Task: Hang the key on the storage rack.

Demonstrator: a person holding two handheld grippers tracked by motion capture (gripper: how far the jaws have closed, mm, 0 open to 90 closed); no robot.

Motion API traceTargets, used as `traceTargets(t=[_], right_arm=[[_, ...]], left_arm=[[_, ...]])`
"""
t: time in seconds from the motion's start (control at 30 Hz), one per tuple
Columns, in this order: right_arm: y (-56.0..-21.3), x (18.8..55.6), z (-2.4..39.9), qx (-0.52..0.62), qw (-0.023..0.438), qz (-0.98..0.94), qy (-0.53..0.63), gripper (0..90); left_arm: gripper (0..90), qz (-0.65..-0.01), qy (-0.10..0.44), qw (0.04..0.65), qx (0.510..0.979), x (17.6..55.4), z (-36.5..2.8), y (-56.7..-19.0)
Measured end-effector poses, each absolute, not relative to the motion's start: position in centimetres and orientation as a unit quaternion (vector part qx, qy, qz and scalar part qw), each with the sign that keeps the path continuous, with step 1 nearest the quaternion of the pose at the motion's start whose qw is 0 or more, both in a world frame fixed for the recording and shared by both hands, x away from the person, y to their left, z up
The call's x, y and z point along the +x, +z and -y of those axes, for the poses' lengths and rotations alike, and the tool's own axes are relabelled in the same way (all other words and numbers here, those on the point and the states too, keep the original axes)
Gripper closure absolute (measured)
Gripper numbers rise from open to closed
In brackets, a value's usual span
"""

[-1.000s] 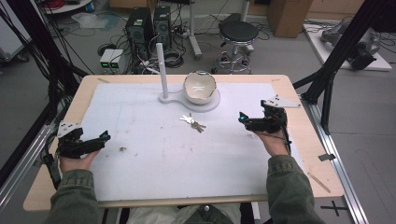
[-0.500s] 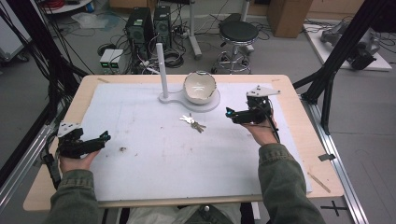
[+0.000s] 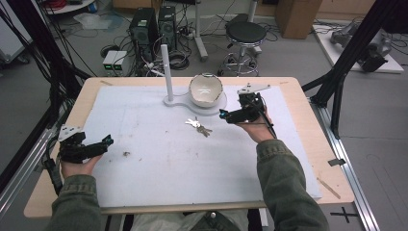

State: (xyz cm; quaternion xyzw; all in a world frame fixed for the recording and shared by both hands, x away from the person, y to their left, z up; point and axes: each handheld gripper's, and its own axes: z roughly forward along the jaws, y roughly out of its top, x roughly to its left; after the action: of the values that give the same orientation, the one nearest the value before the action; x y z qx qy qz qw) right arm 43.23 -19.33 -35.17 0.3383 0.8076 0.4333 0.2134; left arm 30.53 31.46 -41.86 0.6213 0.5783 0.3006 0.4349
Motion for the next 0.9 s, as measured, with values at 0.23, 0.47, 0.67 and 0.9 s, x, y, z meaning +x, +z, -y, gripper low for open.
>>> traceTargets(t=[0.23, 0.47, 0.67, 0.9], right_arm=[[-34.8, 44.5, 17.4, 0.329, 0.206, -0.820, 0.421, 0.5], [-34.6, 44.9, 15.7, 0.314, 0.191, -0.829, 0.421, 0.5], [-35.5, 45.3, 14.5, 0.311, 0.174, -0.841, 0.408, 0.5], [-36.0, 46.2, 11.7, 0.291, 0.140, -0.866, 0.383, 0.5]], left_arm=[[2.5, -0.578, 0.300, 0.435, 0.621, 30.5, -31.5, -41.9], [2.5, -0.578, 0.299, 0.436, 0.622, 30.5, -31.5, -41.8], [2.5, -0.578, 0.299, 0.436, 0.621, 30.5, -31.6, -41.8], [2.5, -0.578, 0.300, 0.439, 0.619, 30.5, -31.5, -41.8]])
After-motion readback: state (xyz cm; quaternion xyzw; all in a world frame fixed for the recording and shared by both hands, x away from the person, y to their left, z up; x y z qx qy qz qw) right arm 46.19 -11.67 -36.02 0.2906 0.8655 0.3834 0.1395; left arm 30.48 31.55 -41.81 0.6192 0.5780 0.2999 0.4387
